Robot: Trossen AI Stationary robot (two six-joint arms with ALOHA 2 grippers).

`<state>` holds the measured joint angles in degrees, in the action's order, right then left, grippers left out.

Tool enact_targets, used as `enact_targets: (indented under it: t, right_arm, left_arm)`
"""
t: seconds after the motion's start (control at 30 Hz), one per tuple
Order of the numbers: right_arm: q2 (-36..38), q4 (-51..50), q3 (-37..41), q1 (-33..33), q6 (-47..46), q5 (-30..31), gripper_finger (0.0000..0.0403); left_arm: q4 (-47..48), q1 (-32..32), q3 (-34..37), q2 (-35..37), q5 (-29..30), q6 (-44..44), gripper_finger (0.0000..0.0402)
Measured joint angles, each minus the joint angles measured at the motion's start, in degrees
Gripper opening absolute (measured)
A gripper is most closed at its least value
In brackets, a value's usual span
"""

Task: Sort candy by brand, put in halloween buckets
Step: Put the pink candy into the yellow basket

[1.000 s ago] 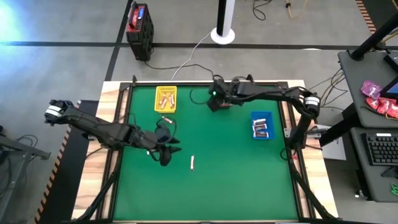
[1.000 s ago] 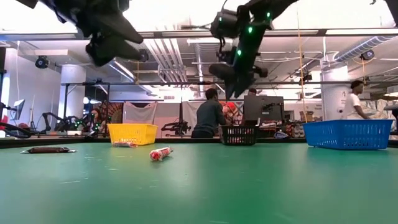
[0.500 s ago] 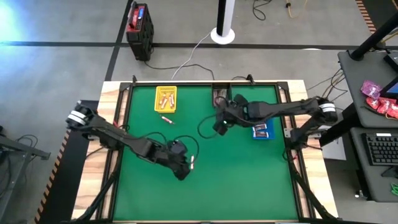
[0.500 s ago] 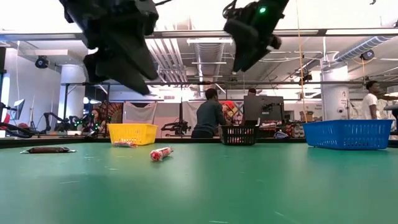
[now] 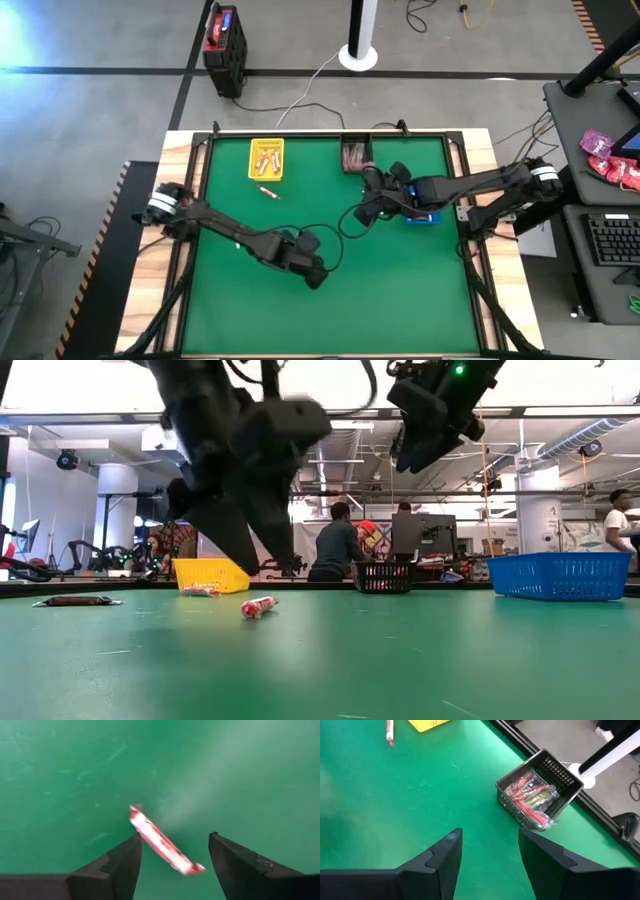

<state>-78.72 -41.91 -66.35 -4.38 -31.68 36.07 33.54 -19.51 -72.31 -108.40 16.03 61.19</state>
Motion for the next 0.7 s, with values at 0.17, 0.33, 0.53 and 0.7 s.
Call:
enact_targets:
  t: [0.17, 0.33, 0.53, 0.7]
  right_arm:
    - [-0.09, 0.78, 0.6, 0.0, 0.13, -0.02, 0.0187]
    - [-0.09, 0.74, 0.79, 0.0, 0.13, -0.02, 0.0187]
    - [-0.09, 0.88, 0.79, 0.0, 0.12, -0.02, 0.0187]
    - [-0.09, 0.88, 0.82, 0.0, -0.52, -0.04, 0.0187]
  left_arm:
    - [7.45, 0.52, -3.76, -5.05, 2.62, -0.63, 0.0228]
    - [8.56, 1.03, -5.19, -8.12, 2.87, -1.17, 0.0226]
    - [8.4, 1.07, -5.66, -8.96, 2.87, -1.65, 0.0185]
    - [8.22, 1.14, -5.53, -8.9, 1.82, -2.84, 0.0096]
